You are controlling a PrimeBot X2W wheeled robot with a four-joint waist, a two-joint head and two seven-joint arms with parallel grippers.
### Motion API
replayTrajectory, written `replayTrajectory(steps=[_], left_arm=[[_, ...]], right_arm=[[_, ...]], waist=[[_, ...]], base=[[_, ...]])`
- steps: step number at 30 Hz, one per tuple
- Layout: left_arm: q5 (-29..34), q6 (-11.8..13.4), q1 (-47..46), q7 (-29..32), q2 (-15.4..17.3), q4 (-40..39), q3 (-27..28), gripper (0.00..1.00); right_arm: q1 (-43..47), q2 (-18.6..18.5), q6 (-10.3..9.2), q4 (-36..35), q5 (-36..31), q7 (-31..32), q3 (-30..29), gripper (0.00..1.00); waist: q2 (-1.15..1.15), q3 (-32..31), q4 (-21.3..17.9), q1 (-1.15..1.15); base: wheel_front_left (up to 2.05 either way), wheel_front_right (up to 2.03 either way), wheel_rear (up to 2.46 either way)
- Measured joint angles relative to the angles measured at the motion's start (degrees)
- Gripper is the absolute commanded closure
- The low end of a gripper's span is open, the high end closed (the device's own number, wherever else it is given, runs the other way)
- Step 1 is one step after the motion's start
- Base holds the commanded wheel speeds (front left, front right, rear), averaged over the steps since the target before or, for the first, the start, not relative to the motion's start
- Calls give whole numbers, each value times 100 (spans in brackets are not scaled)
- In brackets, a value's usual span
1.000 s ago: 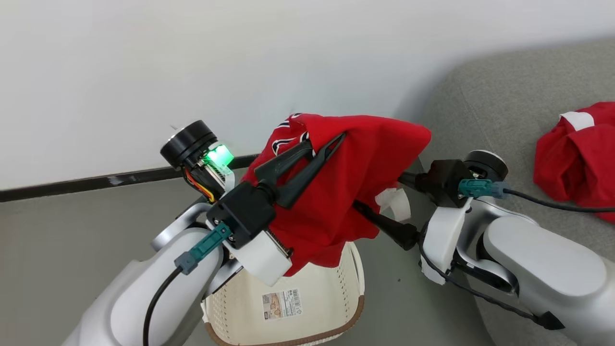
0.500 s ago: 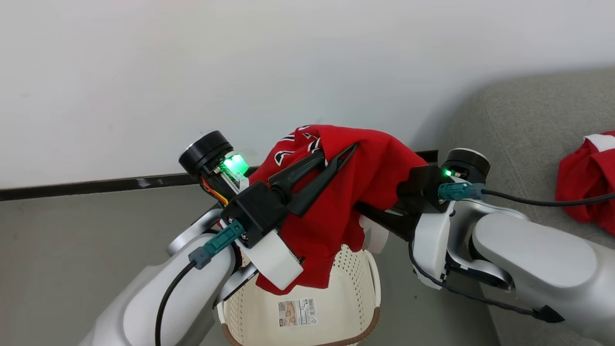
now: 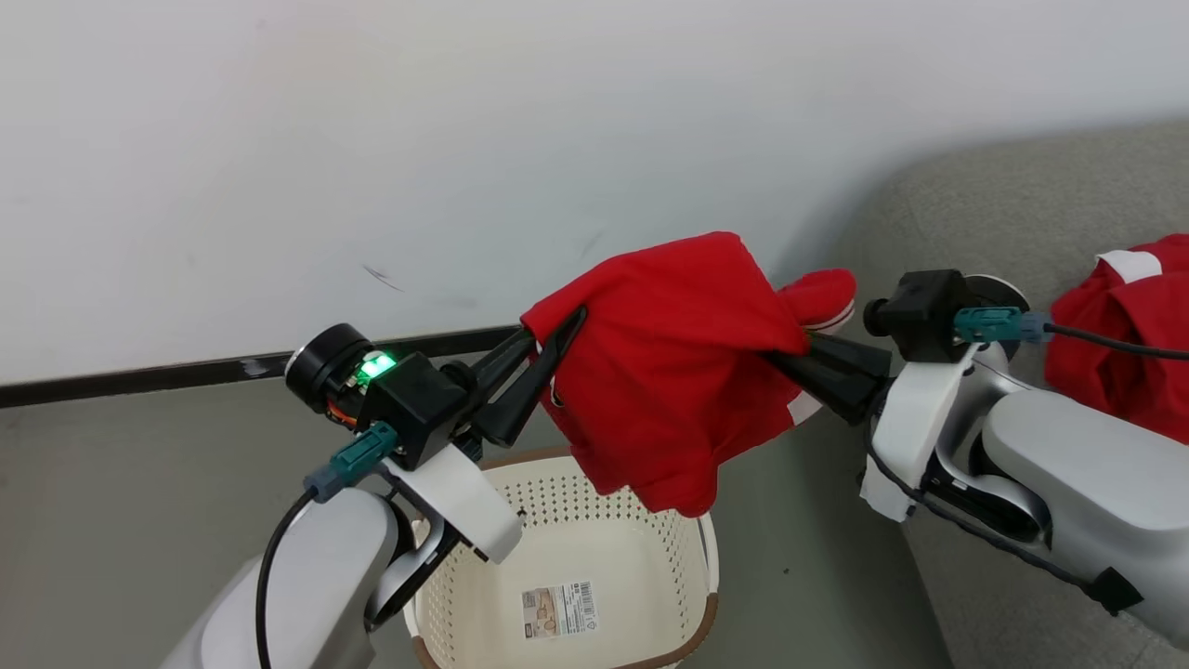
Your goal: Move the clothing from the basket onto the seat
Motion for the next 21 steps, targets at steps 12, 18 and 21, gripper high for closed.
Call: replayTrajectory(steps=[12,18,21], left_arm=[[-298,0,358,26,81,261,107,0],[-335,-1,465,-71,59,267,77,0],[-336,-2,538,-121,26,266,-7,0]], right_arm=[[226,-370,27,345,268,-152,-839,100],[488,-620,27,427,319,-154,-1261,100],[633,-735,27,401,319,-154,-1604,100]], waist=[[0,-41,-328,0],[0,-100,-496,0],[0,-139,-584,0]], base=[[0,0,0],[0,0,0],[0,0,0]])
